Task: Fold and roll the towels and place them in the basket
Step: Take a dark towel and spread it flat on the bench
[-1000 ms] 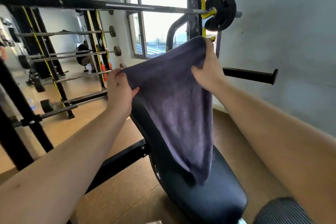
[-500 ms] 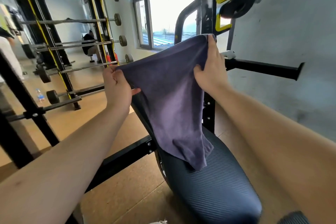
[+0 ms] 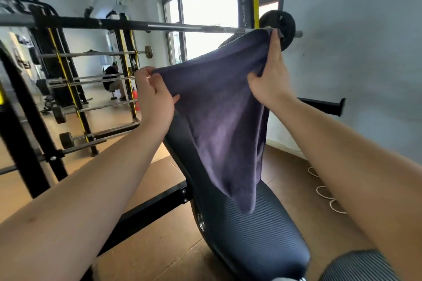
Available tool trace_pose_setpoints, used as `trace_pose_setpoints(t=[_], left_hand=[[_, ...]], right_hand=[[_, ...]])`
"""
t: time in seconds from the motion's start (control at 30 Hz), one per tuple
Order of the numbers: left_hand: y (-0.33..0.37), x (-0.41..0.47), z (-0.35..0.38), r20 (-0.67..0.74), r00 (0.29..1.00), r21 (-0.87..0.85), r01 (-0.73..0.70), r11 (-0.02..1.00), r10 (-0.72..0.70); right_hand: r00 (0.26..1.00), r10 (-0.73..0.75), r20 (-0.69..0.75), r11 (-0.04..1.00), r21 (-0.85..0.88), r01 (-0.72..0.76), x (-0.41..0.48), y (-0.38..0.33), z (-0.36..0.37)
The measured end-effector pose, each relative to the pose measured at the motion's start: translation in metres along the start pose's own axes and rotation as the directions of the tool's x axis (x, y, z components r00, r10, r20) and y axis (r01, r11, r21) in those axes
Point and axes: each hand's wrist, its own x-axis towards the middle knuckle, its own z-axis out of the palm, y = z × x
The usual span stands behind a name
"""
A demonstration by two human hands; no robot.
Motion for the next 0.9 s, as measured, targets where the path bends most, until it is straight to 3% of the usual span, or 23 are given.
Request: trace_pose_setpoints(t=[0.27, 0.5, 0.63, 0.9], left_hand=[[0.029, -0.001, 0.009, -0.056, 0.987, 0.055, -0.150, 0.987, 0.153], [0.005, -0.004, 0.022, -0.045, 0.995, 0.062, -0.091, 0.994, 0.094], [-0.028, 0.002, 0.028, -0.021, 1.000, 0.040, -0.011, 0.999, 0.012], [-0.117, 0.029, 0.028, -0.061, 0.988, 0.128, 0.148, 0.981, -0.141]], right_hand=[[0.994, -0.036, -0.100, 0.999, -0.043, 0.032, 0.001, -0.011, -0.031], [0.993, 0.003, -0.119, 0.998, -0.062, -0.011, 0.000, 0.013, -0.013], [0.996, 0.078, -0.045, 0.995, -0.063, -0.081, 0.004, 0.037, 0.015], [0.990, 0.101, 0.096, 0.986, -0.141, -0.087, 0.016, 0.092, 0.096]])
